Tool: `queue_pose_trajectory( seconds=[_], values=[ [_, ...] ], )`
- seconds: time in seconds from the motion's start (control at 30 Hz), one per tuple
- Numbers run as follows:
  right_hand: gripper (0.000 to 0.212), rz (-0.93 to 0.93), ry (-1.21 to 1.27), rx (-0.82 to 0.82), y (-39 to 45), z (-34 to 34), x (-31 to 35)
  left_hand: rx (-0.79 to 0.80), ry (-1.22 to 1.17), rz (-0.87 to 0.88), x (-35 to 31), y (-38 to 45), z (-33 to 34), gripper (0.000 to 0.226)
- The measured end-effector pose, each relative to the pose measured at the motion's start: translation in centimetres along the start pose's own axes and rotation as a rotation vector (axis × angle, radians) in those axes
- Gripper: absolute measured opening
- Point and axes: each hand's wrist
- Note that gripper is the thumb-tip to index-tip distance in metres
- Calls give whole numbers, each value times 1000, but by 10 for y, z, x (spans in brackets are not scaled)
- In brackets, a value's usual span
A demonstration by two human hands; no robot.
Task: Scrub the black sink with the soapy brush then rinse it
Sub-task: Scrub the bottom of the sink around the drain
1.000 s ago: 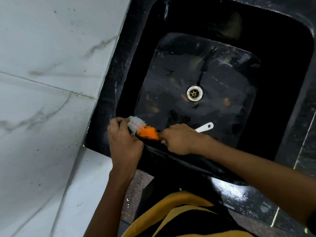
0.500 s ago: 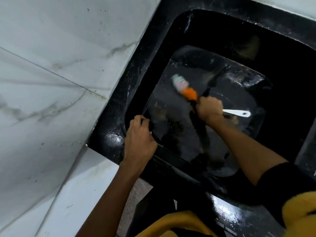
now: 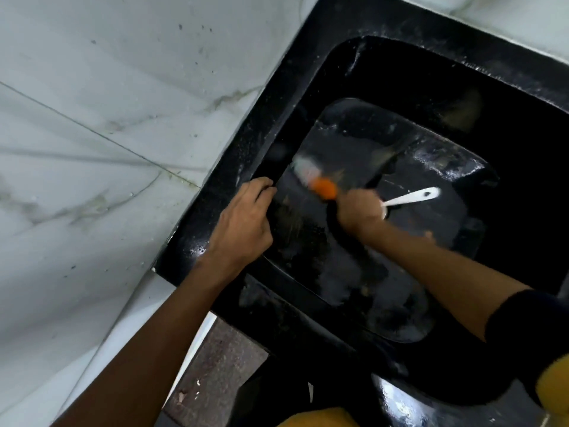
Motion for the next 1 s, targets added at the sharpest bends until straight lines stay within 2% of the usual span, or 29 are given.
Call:
queue_pose_trajectory(
  seconds=[0.07, 0.1, 0.13, 0.17, 0.23, 0.27, 0.3, 0.37, 0.47, 0.5, 0.53, 0.63, 0.67, 0.7, 0.73, 0.83, 0.87, 0.9, 1.0],
  values=[
    [33, -293, -20, 93, -37, 13, 35, -3, -17, 89, 6, 10, 0, 52],
    [34, -357, -50, 89, -40, 16, 33, -12, -32, 134, 9, 14, 2, 52],
    [34, -299, -53, 76, -32, 10, 21, -21, -45, 167, 11, 18, 3, 51],
    [34, -147, -30, 48, -15, 2, 6, -22, -58, 186, 13, 19, 5, 49],
    [33, 253, 54, 16, 24, -11, -33, -30, -87, 189, 12, 22, 6, 46],
    [33, 374, 45, 33, 35, -16, -49, -44, -107, 181, 11, 23, 7, 45],
    [34, 416, 54, 37, 42, -14, -53, -58, -126, 172, 10, 24, 7, 45],
    [33, 267, 69, -24, 37, -7, -33, -52, -157, 156, 12, 23, 5, 47],
    [31, -90, 39, 48, -6, 7, 7, -29, -195, 111, 13, 24, 2, 52],
    [31, -102, 38, 42, -6, 4, -1, -28, -211, 96, 13, 23, 1, 55],
    [31, -7, 37, 12, 4, -1, -15, -28, -225, 80, 13, 22, 1, 58],
    [31, 485, 111, 52, 42, -9, -69, -32, -247, 64, 12, 24, 0, 66],
    [31, 543, 149, 66, 45, -6, -75, -32, -249, 68, 12, 24, 0, 67],
    [31, 499, 146, 43, 41, 1, -69, -31, -243, 70, 13, 24, 0, 69],
    [30, 373, 124, -15, 29, 11, -54, -23, -236, 69, 13, 23, 0, 70],
    [32, -105, 35, 84, -33, 35, -2, -6, -225, 66, 14, 24, 0, 73],
    [33, -123, 58, 115, -38, 33, -7, -3, -225, 63, 14, 24, 0, 75],
    [34, -19, 79, 125, -36, 23, -19, 0, -224, 59, 14, 24, 0, 76],
    [32, 454, 106, 123, -5, 10, -77, 3, -221, 69, 13, 25, 1, 77]
  ],
)
Point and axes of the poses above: each hand's wrist, its own y-axis towards the middle knuckle, its own z-axis out of the palm, x = y × z, and after that the axes turned 8 degrees about -x, right-handed
